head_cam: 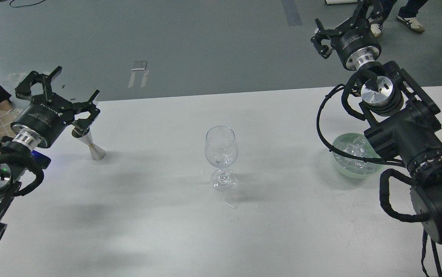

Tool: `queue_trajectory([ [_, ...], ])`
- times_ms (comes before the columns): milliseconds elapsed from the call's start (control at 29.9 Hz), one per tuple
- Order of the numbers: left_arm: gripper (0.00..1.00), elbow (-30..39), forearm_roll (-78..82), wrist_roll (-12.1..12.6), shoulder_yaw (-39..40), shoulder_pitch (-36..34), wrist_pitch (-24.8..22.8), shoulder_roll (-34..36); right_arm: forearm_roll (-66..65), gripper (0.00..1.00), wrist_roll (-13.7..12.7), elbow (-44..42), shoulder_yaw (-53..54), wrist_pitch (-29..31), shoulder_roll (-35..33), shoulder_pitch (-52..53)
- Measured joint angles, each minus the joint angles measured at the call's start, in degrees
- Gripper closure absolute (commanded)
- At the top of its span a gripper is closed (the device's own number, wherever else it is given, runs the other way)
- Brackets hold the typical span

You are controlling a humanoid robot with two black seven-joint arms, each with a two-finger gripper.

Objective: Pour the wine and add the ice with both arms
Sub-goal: 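Open the left gripper and position it around the metal jigger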

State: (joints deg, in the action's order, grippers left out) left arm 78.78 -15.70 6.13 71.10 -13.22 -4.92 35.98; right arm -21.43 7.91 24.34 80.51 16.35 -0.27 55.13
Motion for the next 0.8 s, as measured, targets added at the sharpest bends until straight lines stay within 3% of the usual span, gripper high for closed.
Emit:
queue_trajectory([
  [334,0.08,2.79,-0.93,0.0,5.72,3.03,12.54,-2.14,0.0,0.0,0.0,0.01,-0.08,-0.01,0.0,-0.23],
  [802,0.09,4.63,-0.74,0.02,10.29,10.6,12.41,-7.62,-0.02,0.0,0.0,0.06,-0.27,-0.01,-0.09,-0.71],
])
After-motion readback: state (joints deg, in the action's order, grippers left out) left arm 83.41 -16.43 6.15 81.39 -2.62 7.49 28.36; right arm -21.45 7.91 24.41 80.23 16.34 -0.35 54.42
